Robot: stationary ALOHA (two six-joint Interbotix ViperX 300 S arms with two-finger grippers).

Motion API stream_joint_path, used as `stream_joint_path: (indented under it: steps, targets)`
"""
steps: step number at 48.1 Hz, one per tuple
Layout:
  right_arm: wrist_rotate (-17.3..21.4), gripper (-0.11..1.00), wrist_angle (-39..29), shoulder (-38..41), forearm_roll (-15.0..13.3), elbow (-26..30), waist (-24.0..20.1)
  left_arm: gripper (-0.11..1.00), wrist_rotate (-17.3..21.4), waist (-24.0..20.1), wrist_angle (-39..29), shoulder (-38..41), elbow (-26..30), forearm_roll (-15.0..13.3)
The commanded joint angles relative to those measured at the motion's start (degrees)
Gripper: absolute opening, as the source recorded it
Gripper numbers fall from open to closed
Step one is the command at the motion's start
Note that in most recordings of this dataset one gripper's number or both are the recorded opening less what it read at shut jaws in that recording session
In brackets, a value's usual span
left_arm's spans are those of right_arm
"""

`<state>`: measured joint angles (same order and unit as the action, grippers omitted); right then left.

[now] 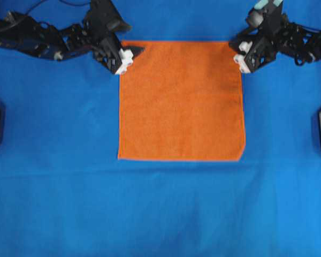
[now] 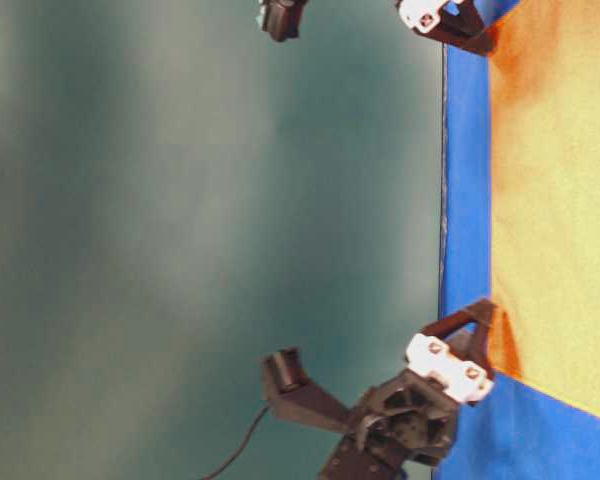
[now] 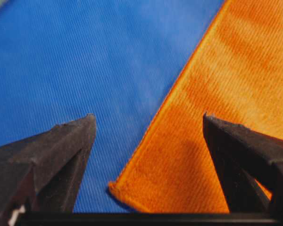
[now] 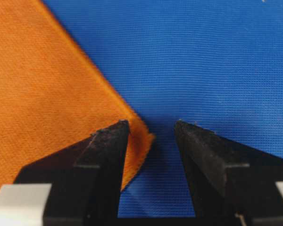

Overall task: Fold the orange towel.
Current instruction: 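Move both grippers to the towel's far corners and pinch them, then lift the far edge with both grippers and fold it toward the near edge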

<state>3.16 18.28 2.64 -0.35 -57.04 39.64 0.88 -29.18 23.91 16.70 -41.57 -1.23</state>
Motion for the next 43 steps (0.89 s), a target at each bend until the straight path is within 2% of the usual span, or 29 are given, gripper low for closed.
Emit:
stream_joint_path:
  steps: [1, 4, 8, 15, 21, 32, 43]
  targets:
    - [0.0, 0.49, 0.6, 0.1, -0.1, 0.9, 0.4, 0.87, 0.1, -0.4, 0.3, 0.1, 1.1, -0.1]
    - [0.0, 0.47, 0.6, 0.1, -0.1, 0.8, 0.4, 0.83, 0.1, -0.4, -0.4, 0.5, 1.2, -0.1]
    - [0.0, 0.38, 0.5, 0.1, -0.2, 0.6, 0.4, 0.67, 0.1, -0.4, -1.5, 0.9, 1.1, -0.1]
    - [-0.1, 0.02, 0.7, 0.1, -0.5, 0.6, 0.4, 0.25, 1.1, 0.3, -2.0, 1.0, 0.8, 0.0]
    - [-0.1, 0.0, 0.9, 0.1, -0.8, 0.8, 0.3, 0.01, 2.2, 1.1, -2.1, 1.0, 0.7, 0.0]
    - [-0.1, 0.0, 1.0, 0.0, -0.8, 0.9, 0.3, 0.0, 2.2, 1.8, -2.1, 0.4, 0.6, 0.0]
    - [0.0, 0.0, 0.1, -4.0, -0.8, 0.7, 0.3, 0.0, 2.4, 2.2, -4.8, -5.0, 0.5, 0.0]
